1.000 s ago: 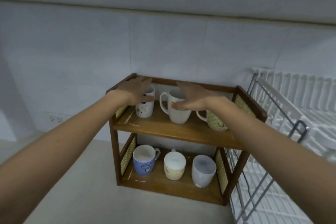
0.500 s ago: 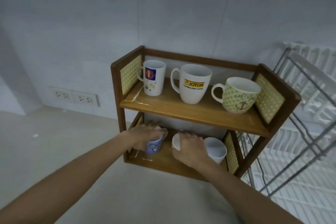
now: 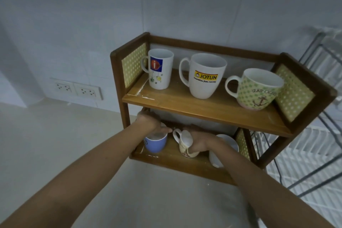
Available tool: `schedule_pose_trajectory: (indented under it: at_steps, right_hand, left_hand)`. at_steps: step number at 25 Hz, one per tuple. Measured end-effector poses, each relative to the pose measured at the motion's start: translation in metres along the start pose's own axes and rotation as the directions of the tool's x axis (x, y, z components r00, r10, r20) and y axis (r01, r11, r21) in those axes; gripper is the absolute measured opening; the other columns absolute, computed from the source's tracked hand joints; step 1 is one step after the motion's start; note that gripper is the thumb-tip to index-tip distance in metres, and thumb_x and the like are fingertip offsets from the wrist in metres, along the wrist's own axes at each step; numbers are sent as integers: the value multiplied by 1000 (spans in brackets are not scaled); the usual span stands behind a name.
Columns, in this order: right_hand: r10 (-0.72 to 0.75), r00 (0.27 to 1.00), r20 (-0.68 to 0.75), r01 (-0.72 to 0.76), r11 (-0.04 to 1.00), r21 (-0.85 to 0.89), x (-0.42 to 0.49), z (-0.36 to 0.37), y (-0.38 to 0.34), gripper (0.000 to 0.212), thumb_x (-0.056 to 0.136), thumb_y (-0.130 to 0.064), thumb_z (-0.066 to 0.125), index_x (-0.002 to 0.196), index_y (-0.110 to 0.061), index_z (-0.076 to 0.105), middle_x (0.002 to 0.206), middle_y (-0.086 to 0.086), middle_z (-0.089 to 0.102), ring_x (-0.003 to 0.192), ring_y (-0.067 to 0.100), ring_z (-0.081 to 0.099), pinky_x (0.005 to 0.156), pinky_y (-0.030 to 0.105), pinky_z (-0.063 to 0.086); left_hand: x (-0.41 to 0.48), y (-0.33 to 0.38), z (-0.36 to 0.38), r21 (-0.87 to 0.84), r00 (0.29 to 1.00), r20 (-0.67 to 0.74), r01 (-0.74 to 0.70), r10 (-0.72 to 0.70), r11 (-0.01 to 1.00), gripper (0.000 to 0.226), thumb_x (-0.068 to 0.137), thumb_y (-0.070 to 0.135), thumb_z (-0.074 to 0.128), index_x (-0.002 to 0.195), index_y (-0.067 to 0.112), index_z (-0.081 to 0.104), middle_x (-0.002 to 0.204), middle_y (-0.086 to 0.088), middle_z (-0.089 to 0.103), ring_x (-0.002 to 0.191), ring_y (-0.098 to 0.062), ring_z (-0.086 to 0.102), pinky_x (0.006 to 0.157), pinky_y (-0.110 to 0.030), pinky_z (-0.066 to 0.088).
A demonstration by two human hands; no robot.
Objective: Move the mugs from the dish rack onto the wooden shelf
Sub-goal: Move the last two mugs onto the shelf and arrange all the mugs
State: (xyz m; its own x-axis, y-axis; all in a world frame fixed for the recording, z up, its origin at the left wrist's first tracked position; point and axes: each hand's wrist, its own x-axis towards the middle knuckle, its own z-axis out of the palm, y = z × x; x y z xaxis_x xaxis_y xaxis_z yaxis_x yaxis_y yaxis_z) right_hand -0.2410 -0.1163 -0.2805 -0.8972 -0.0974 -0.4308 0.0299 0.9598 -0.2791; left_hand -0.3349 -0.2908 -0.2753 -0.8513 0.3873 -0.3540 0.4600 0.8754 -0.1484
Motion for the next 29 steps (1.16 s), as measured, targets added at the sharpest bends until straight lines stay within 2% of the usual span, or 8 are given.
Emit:
schedule_pose_trajectory:
  at_steps: [4, 9, 16, 19, 22, 25, 27, 29]
  right_hand:
    - [16, 996, -86, -18, 1000, -16, 1, -1, -2, 65, 79, -41, 69, 134, -22, 42, 136, 6, 50, 119, 26, 49, 96, 37, 43]
    - [11, 998, -63, -15, 998, -63, 7, -6, 6, 77, 72, -28, 76, 139, -30, 38, 142, 5, 45, 122, 27, 48, 95, 40, 48]
    - [-9, 998, -65, 8, 1000, -23, 7, -2, 14, 80, 75, -26, 74, 143, -31, 32, 149, 4, 37, 129, 27, 42, 101, 40, 43]
    - [18, 1000, 24, -19, 999, 44, 1, -4, 21, 89, 76, -33, 74, 147, -30, 21, 155, 2, 26, 137, 26, 30, 110, 44, 33]
    - [194, 981, 14, -194, 979, 63, -9, -23, 44, 89, 74, -50, 70, 146, -27, 24, 153, 4, 31, 135, 27, 34, 109, 46, 33]
    - [431, 902, -16, -432, 901, -37, -27, -27, 66, 96, 69, -65, 65, 144, -17, 29, 149, 9, 36, 132, 30, 39, 108, 44, 36]
    - [439, 898, 23, -431, 889, -154, -34, -21, 70, 99, 69, -71, 59, 145, -17, 26, 152, 11, 31, 135, 32, 34, 107, 43, 34]
    - [356, 934, 37, -348, 928, -131, -37, -18, 68, 89, 74, -64, 59, 144, -20, 27, 150, 10, 34, 131, 32, 38, 100, 41, 39]
  left_hand:
    - [-8, -20, -14, -11, 917, 173, -364, 360, 931, 99, 70, 49, 76, 149, 33, 18, 159, -4, 21, 144, -29, 21, 115, -46, 26]
    - [-7, -9, 2, 14, 967, -16, -254, 254, 967, 85, 76, 61, 62, 147, 31, 26, 152, -8, 34, 136, -33, 35, 108, -45, 36]
    - [-2, -1, 3, 69, 980, -29, -195, 198, 978, 85, 74, 72, 53, 144, 31, 28, 151, -9, 35, 135, -34, 37, 107, -48, 37]
    - [-2, 0, 9, 81, 987, -20, -160, 162, 984, 85, 75, 73, 49, 145, 33, 23, 153, -11, 30, 136, -35, 35, 107, -49, 36]
    - [-1, 2, 10, 85, 991, -2, -131, 132, 988, 91, 78, 76, 40, 150, 32, 8, 160, -11, 13, 144, -35, 19, 113, -51, 23]
    - [-4, 26, 12, -29, 947, -131, -301, 295, 953, 92, 80, 75, 41, 151, 29, 4, 162, -5, 9, 146, -30, 12, 116, -48, 17]
    - [-7, 54, 13, -93, 902, -166, -416, 398, 905, 92, 78, 72, 48, 150, 28, 13, 159, -3, 21, 142, -27, 25, 112, -42, 25]
    - [-9, 77, 15, -84, 895, -166, -430, 413, 899, 87, 77, 69, 52, 148, 25, 25, 153, -4, 35, 133, -27, 39, 104, -40, 36]
